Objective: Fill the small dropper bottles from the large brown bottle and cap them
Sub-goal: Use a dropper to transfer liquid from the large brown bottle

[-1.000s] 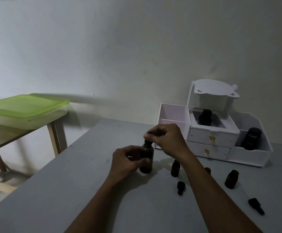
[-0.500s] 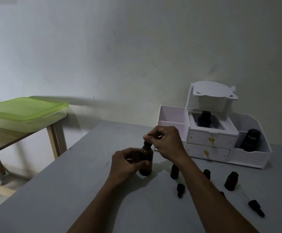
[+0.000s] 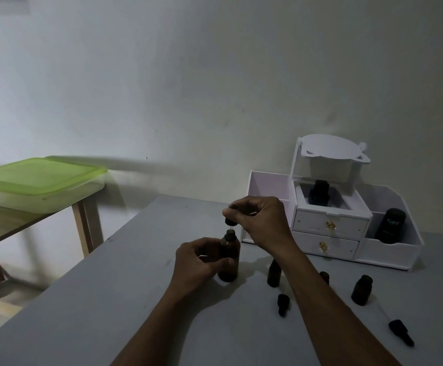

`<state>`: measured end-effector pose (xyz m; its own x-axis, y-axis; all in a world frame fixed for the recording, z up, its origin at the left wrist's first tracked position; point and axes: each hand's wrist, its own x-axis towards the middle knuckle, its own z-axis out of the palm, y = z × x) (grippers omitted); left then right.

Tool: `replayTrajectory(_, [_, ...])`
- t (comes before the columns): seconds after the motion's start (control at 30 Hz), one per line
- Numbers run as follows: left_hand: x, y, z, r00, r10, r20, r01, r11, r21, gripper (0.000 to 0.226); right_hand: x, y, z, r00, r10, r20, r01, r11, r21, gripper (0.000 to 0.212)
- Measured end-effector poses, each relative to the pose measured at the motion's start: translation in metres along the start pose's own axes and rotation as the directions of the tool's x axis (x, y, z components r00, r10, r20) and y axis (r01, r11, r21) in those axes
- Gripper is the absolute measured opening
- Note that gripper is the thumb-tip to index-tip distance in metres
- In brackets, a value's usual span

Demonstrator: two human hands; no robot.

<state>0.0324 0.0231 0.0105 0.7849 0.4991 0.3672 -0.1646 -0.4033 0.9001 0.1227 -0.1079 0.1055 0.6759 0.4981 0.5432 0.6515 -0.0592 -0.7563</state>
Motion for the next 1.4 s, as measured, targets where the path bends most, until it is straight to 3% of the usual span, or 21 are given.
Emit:
replayTrajectory(0.17, [-0.003,0.002,0.001,1.000,-0.008,-0.012,0.008,0.999,-0.034,0.036,0.009,-0.023,-0.015,0.994,-0.036,-0.100,0.043,0.996,0.077,0.012])
replayTrajectory(0.27, [-0.003,0.002,-0.002,0.992,0.091,-0.083,-0.088,0.995,0.037,0.049,0.015,-0.039,-0.030,0.985,-0.049,-0.163,0.073,0.987,0.144,0.012])
replayTrajectory(0.33, [-0.005,0.008,-0.004,0.936,0.262,-0.235,-0.232,0.961,0.147,0.052,0.015,-0.046,-0.043,0.975,-0.045,-0.218,0.089,0.977,0.196,0.009])
replayTrajectory(0.4, [-0.011,0.022,-0.002,0.822,0.451,-0.347,-0.377,0.889,0.261,0.040,0.013,-0.048,-0.059,0.968,-0.029,-0.250,0.094,0.963,0.253,0.008])
replayTrajectory(0.47, [-0.021,0.040,0.006,0.740,0.550,-0.387,-0.469,0.834,0.289,0.025,0.008,-0.045,-0.075,0.968,-0.003,-0.250,0.080,0.951,0.298,0.009])
replayTrajectory(0.5, [-0.026,0.049,0.014,0.741,0.553,-0.382,-0.491,0.833,0.254,0.020,0.006,-0.041,-0.083,0.969,0.007,-0.247,0.070,0.952,0.299,0.010])
replayTrajectory(0.6, [-0.040,0.063,0.044,0.880,0.407,-0.247,-0.403,0.913,0.069,0.018,0.001,-0.029,-0.099,0.971,0.050,-0.234,0.018,0.960,0.280,0.011])
replayTrajectory(0.7, [-0.045,0.060,0.075,0.990,0.133,-0.053,-0.132,0.991,0.030,0.039,-0.001,-0.016,-0.109,0.973,0.116,-0.201,-0.050,0.949,0.310,0.010])
replayTrajectory(0.8, [-0.038,0.050,0.091,0.998,-0.050,0.043,0.046,0.996,0.078,0.055,-0.002,-0.004,-0.115,0.976,0.158,-0.148,-0.108,0.949,0.297,0.010])
replayTrajectory(0.9, [-0.030,0.043,0.095,0.990,-0.132,0.056,0.127,0.988,0.086,0.060,-0.003,0.008,-0.113,0.975,0.205,-0.083,-0.176,0.946,0.271,0.008])
replayTrajectory(1.07, [-0.028,0.038,0.097,0.982,-0.157,0.109,0.157,0.988,0.006,0.046,-0.005,0.022,-0.104,0.969,0.245,-0.037,-0.230,0.945,0.232,0.007])
replayTrajectory(1.4, [-0.024,0.033,0.095,0.980,-0.121,0.158,0.113,0.992,0.060,0.030,-0.007,0.029,-0.096,0.971,0.238,-0.014,-0.233,0.960,0.157,0.006])
